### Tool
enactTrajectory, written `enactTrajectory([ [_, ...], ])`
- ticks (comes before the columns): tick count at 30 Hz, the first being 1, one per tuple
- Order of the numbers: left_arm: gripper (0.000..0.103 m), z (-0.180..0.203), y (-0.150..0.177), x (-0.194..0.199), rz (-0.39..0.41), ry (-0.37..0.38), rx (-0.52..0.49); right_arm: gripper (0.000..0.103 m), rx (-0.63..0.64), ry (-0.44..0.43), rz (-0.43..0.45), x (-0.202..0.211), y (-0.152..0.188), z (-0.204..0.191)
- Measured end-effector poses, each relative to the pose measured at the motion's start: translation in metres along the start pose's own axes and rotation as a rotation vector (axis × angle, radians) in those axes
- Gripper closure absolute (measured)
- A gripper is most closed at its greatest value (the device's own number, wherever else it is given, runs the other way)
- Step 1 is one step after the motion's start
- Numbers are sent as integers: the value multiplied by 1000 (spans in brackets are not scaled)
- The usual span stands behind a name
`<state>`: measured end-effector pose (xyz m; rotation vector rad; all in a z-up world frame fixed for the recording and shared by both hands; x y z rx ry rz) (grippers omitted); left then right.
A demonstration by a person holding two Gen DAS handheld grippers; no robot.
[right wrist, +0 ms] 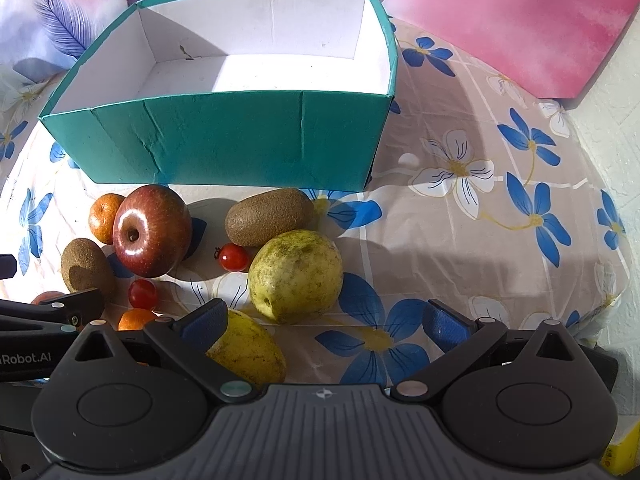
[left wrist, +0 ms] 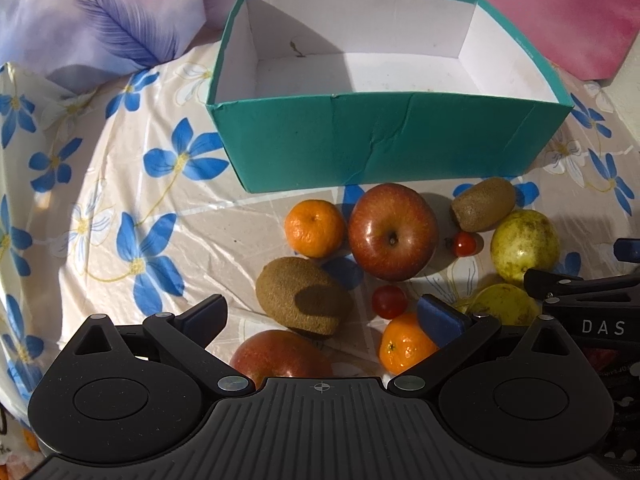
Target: Organize fruits
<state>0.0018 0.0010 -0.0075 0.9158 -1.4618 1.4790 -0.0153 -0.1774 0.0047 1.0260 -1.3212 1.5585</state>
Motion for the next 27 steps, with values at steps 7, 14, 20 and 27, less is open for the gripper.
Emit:
enactTrajectory([
  [7, 0, -11, 11, 9, 111, 24, -13, 0, 23, -32, 86, 8, 3, 0],
  [14, 0, -41, 31, 13, 212, 49, 35, 0, 38, -92, 233, 23, 10, 1],
  [20, 4, -45, 43, 9, 178, 27, -4, 0, 47, -93, 429, 41, 20, 2],
  [27, 18, -44, 49, -11, 67, 16, 13, 0, 39, -97, 348, 31, 25, -3],
])
Point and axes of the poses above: each gripper's, at about its wrist camera, not at the fingertips, and x roughly against the way its jaws point, z to its right, y to its underside, the point moved 1 cm from there along -x, roughly the way its jaws point, and after that the axes turned 12 degrees about x, right-handed, at the moved point
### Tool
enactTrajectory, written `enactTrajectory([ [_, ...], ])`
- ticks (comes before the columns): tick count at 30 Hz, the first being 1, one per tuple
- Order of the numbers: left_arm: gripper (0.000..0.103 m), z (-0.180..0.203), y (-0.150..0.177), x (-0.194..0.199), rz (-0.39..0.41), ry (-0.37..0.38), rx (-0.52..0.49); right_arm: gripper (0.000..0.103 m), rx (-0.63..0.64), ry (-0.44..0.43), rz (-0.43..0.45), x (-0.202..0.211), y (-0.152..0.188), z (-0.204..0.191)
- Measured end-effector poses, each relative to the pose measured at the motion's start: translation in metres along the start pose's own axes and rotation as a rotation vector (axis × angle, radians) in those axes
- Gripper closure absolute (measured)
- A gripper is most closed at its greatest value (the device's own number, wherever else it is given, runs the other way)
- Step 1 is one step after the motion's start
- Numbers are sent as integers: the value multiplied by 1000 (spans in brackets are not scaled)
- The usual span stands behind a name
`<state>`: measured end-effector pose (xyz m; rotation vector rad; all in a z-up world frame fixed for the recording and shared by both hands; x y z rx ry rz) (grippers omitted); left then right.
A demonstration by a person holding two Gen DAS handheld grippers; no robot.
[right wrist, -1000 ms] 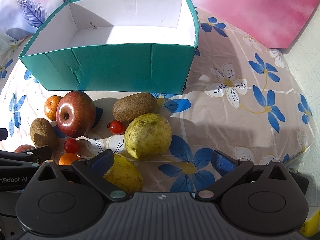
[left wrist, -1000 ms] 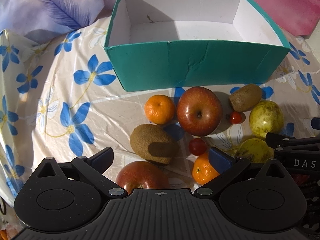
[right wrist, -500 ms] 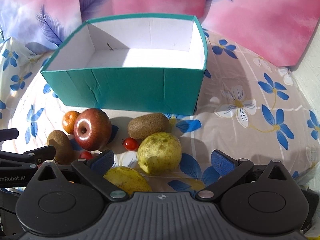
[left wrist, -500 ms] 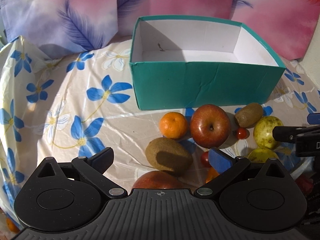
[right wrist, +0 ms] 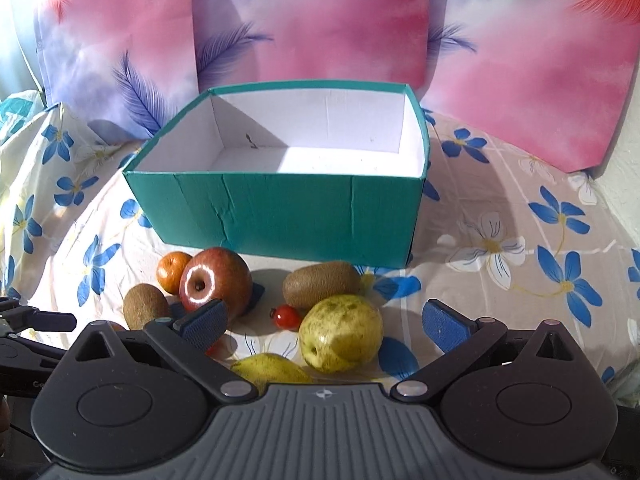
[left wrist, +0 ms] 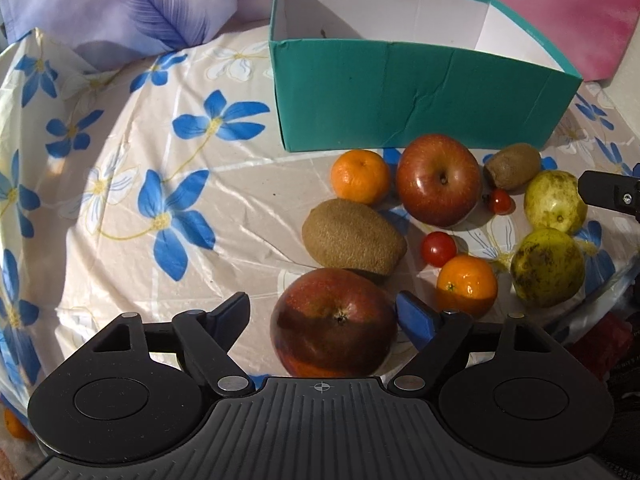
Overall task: Organize fruits
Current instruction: 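Grasp the red apple with the left tool while the right tool grasps the yellow pear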
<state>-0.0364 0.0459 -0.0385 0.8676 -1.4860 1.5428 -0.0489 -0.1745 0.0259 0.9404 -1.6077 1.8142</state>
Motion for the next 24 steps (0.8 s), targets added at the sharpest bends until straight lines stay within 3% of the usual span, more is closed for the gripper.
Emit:
enactTrajectory([
  [9, 24, 6, 0, -24, -73, -15, -15, 0, 9, 34, -51, -5, 4, -6],
  [24, 25, 3, -3, -39, -87, 4, -32, 0, -20, 55, -126, -19, 6, -1],
])
Point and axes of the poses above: each gripper's, at about its wrist camera, not at the fingertips, and x roughly against the way its jaws point, z to its right, y to its underside, the point moved 1 cm from there along -x, roughly the way its jaws point, and after that the axes turned 12 degrees about x, right-handed, at the moved point
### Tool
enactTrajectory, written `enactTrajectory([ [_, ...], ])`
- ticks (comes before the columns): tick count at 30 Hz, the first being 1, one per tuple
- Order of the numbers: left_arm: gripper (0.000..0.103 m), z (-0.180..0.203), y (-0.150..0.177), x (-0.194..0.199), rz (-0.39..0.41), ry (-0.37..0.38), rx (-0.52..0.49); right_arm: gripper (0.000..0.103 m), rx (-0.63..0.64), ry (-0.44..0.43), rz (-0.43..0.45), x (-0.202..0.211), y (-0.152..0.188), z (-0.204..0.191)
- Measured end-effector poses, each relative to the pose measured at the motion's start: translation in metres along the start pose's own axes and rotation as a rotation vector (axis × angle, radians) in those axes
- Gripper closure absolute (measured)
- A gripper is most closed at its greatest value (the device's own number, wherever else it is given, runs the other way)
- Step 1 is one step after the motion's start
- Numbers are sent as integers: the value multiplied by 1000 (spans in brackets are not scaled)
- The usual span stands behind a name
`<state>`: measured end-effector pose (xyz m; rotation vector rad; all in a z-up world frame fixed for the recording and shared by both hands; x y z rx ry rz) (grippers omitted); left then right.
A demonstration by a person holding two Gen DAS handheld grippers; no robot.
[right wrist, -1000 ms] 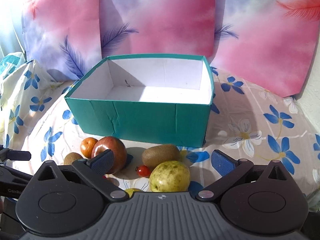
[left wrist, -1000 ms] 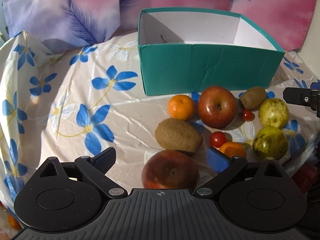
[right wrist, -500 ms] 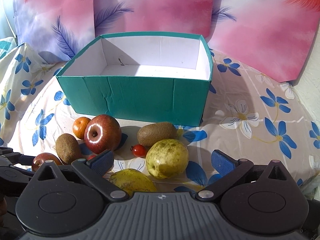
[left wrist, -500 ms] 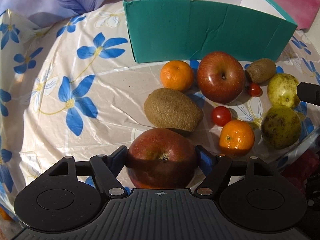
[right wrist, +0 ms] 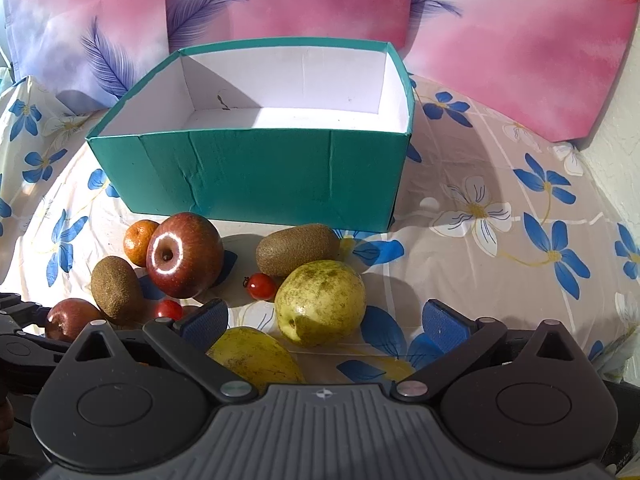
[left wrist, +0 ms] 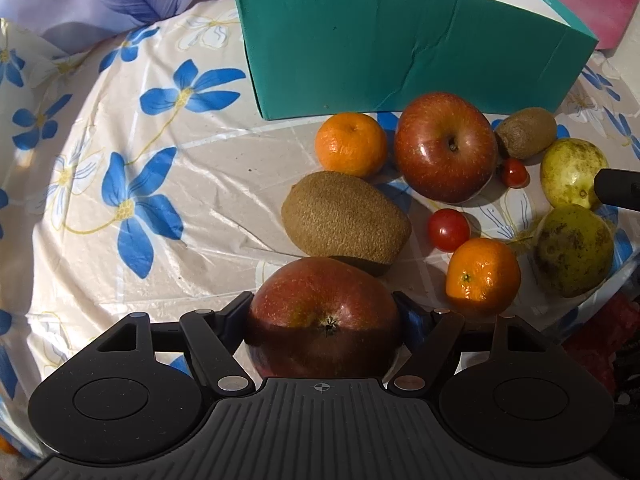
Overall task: Organize fruits
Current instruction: 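Grasp the red apple with the left tool while the right tool grasps the yellow pear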
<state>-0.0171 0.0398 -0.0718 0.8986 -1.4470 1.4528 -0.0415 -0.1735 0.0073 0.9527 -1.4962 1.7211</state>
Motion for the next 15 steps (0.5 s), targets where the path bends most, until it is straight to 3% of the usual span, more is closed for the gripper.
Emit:
enactTrajectory([
  [8, 25, 0, -6, 10, 6, 2, 2, 0, -15, -19, -29, -10, -1, 4],
  [12, 25, 3, -12, 19, 32, 5, -8, 13, -12, -34, -65, -25, -2, 4],
  [15, 25, 4, -17, 22, 35, 11, -6, 18, -31, -53, -76, -35, -4, 6],
])
Point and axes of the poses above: each gripper's, at about its wrist camera, not at the fingertips, and x roughly against the way its jaws point, z to its right, y to its underside, the point moved 1 cm from there along -x, roughly the way its jaws point, and after that the axes turned 12 degrees about x, right-handed, at the moved point
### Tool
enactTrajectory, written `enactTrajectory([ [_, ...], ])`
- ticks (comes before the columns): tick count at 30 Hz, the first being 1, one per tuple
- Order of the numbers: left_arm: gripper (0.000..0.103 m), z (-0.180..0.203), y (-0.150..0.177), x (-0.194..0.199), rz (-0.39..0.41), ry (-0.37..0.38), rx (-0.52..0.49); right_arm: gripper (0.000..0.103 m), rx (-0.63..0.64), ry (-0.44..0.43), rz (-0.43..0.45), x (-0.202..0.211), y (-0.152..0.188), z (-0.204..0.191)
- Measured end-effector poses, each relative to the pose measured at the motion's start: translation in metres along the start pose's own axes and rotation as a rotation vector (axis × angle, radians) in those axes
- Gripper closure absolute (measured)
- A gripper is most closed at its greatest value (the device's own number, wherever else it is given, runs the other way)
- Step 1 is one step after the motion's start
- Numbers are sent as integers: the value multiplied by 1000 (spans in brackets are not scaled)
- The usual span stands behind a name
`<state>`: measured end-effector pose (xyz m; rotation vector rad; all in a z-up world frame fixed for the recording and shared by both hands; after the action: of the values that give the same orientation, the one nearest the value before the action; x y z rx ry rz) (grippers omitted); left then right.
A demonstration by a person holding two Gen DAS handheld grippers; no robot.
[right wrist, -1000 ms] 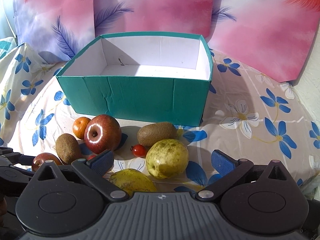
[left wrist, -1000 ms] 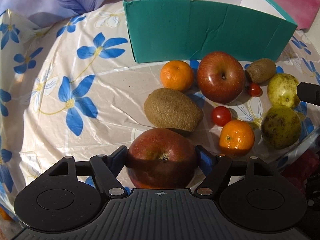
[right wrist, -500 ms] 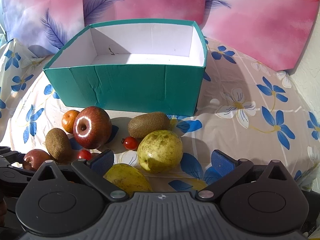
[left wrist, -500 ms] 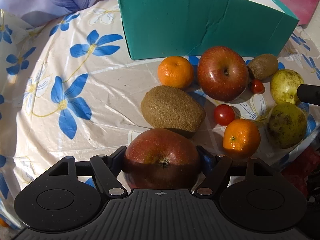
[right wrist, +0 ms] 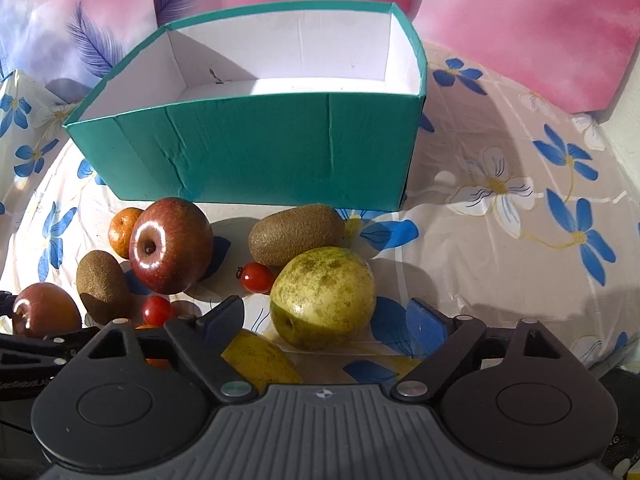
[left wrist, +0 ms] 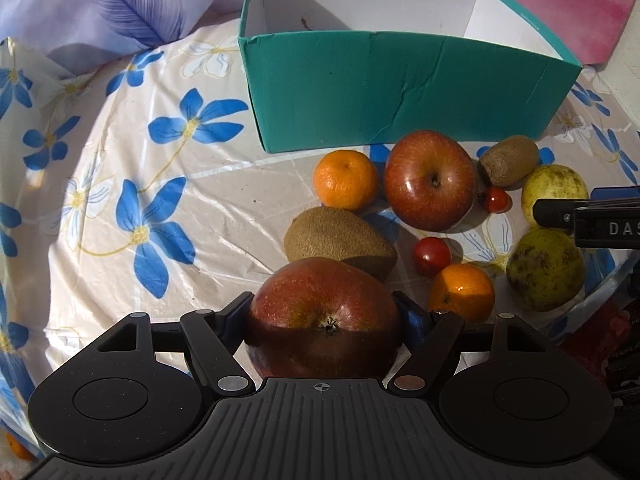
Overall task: Organize fruits
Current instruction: 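Grasp the red apple with the left tool while the right tool grasps the yellow pear, then carry the red apple into the teal box and open the left tool while the right tool lifts the pear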
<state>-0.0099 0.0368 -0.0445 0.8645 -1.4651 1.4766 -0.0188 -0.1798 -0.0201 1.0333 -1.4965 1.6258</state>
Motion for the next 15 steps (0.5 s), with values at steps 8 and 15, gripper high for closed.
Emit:
enactTrajectory([
  [8, 25, 5, -5, 7, 16, 4, -6, 40, -30, -48, -77, -28, -4, 6],
  [15, 25, 13, -14, 20, 44, 18, -37, 41, -35, -72, -66, -32, -6, 9],
])
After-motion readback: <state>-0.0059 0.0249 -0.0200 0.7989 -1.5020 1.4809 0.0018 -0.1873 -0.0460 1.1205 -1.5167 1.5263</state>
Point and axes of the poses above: each gripper's, at about its wrist camera, not at the fingertips, and x roughly against the way its jaws point, z to its right, y to its underside, the point moved 1 cm from there along -x, roughly the way its jaws point, and after that the axes turned 12 degrees about x, right-handed, at the moved point
